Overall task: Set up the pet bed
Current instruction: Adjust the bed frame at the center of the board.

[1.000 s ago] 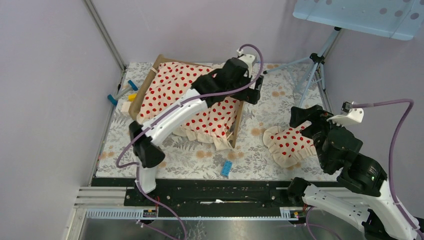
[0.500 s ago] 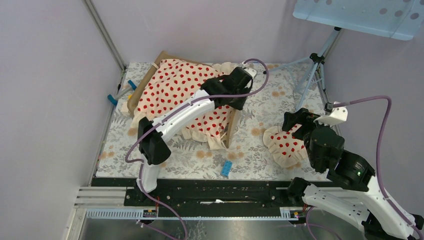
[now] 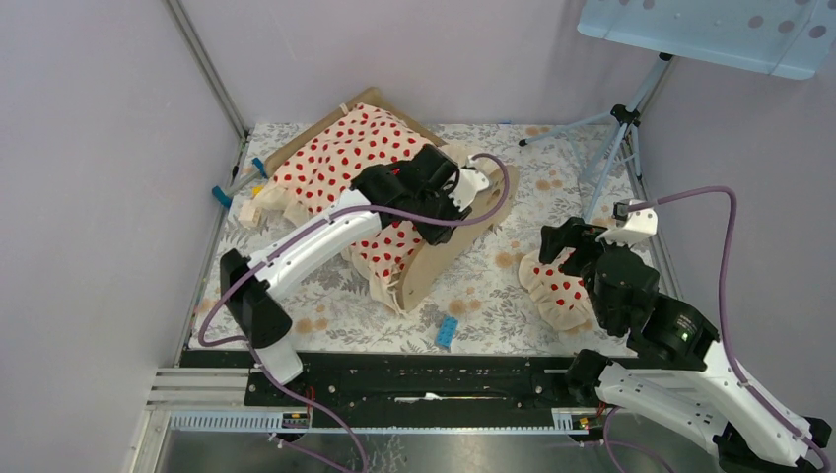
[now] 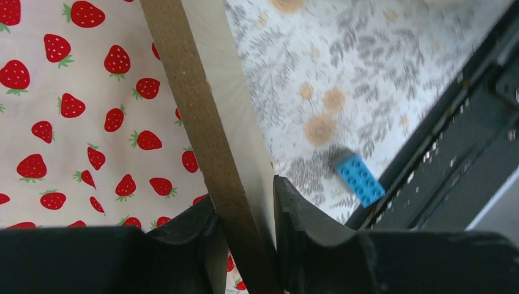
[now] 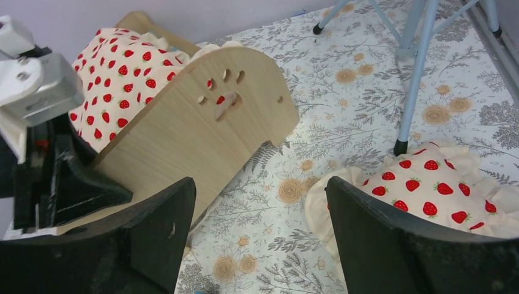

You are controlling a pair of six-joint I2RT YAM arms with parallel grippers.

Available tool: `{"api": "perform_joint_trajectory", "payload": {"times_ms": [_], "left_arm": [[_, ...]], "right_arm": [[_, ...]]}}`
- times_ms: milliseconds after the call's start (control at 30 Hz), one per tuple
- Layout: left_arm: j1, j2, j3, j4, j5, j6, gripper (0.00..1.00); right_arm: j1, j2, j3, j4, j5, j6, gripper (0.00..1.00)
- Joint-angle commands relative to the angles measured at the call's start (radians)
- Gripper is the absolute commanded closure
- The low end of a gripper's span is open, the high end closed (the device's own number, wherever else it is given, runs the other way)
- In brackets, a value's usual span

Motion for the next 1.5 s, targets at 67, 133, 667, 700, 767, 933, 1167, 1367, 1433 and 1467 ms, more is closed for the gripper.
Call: {"api": "perform_joint_trajectory", "payload": {"times_ms": [67, 133, 667, 700, 767, 933, 1167, 1367, 1433, 1467], "left_arm": [[-0.026, -0.290, -0.194, -0.040, 0.331, 0.448, 1.00], [-0.026, -0.389, -0.290, -0.040, 0.337, 0.530, 1.00], [-0.017, -0.776, -0.573, 0.245, 0.078, 0.319, 0.01], [-0.017, -0.791, -0.578, 0.282, 0.030, 0.255, 0.01], [-0.017, -0.814, -0.577, 0.334, -0.074, 0.114, 0.01], [-0.017, -0.799, -0.487, 0.278, -0.365, -0.289, 0.01], [-0.017, -0.853, -0.462, 0.164, -0.434, -0.575, 0.01], [-0.017, -1.001, -0.515, 0.155, -0.493, -0.631, 0.01], [-0.016, -1.028, -0.524, 0.155, -0.497, -0.637, 0.01], [-0.016, -1.037, -0.528, 0.150, -0.497, -0.640, 0.01]], "right_arm": [[-0.003, 0.028, -0.010, 0.074, -0.050, -0.061, 0.14], [-0.003, 0.042, -0.010, 0.077, -0.064, -0.071, 0.13], [-0.047, 0.344, 0.143, 0.066, -0.078, -0.139, 0.06], [-0.103, 0.386, 0.163, 0.064, -0.135, -0.149, 0.06], [-0.266, 0.481, 0.221, 0.072, -0.344, -0.153, 0.05], [-0.498, 0.765, 0.354, 0.149, -0.621, -0.188, 0.08], [-0.535, 1.189, 0.651, 0.162, -0.781, -0.225, 0.13], [-0.536, 1.385, 0.819, 0.135, -0.842, -0.256, 0.21], [-0.537, 1.429, 0.850, 0.128, -0.866, -0.265, 0.23], [-0.537, 1.449, 0.864, 0.124, -0.876, -0.268, 0.23]]}}
